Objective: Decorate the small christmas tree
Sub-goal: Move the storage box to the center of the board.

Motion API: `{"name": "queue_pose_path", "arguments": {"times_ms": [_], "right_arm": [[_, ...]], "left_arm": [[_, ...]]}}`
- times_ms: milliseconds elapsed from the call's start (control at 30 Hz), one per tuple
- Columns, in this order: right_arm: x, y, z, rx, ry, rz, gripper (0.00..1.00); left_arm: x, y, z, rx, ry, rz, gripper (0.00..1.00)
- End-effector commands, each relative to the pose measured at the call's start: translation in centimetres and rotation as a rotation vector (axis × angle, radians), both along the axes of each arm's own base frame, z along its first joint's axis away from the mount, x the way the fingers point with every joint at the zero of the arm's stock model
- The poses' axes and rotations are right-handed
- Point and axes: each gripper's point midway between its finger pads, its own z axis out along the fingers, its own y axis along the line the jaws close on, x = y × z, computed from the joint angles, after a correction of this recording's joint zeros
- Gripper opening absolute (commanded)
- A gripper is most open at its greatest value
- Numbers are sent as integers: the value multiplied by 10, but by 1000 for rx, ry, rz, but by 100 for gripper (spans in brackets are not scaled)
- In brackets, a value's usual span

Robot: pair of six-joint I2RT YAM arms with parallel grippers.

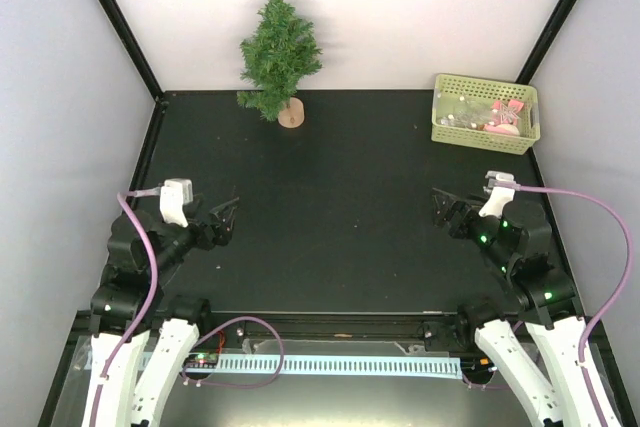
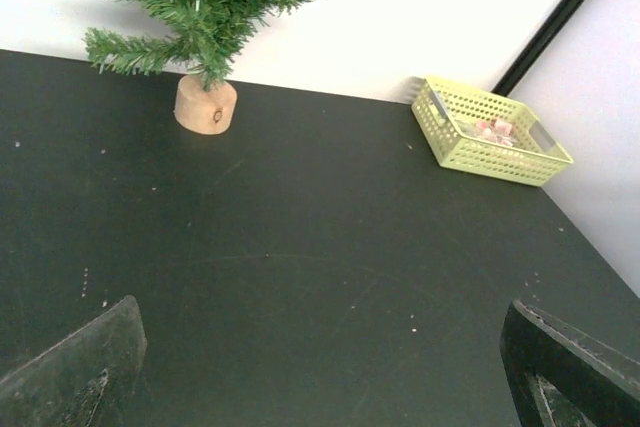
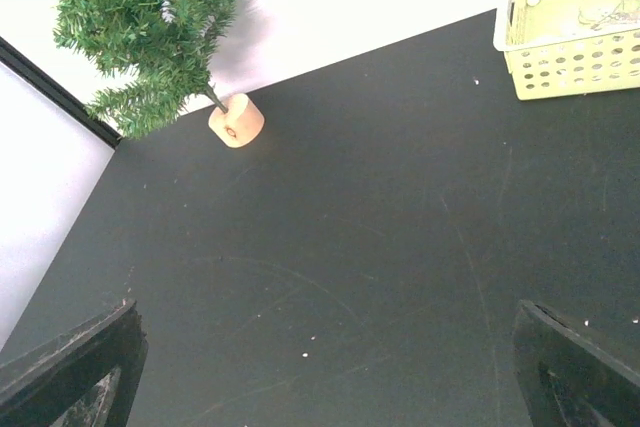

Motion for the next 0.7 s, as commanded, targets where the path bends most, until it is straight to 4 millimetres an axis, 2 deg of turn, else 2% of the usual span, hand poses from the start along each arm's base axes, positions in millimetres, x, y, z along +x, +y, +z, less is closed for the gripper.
{"name": "queue_pose_path", "arguments": {"times_ms": [0,100,200,300,400,533,600,667], "right_arm": [[4,2,5,36,-32,-9,100],[9,4,6,48,-42,-10,100],[21,0,12,35,-75,-43,100],[41,-8,17,-22,-114,-102,100],[70,-15,19,-132,-134,-162,100],[118,-27,16,-391,-137,-221,100],[143,-35,11,-466,-102,-252,95],[167,-39,1,-495,-60,-256,83]], "left_arm": [[-6,-16,8,1,-66,-109,99],[-8,-32,-4,-19,-72,-213,99],[-7,-37,-17,-30,-47,-249,99],[-7,-39,-16,-20,-51,-263,99],[-4,-39,-15,-4,-62,-265,99],[5,-38,-25,-3,-48,-252,99],[4,-40,-26,-6,-42,-268,98],[5,-39,-27,-3,-39,-260,98]]}}
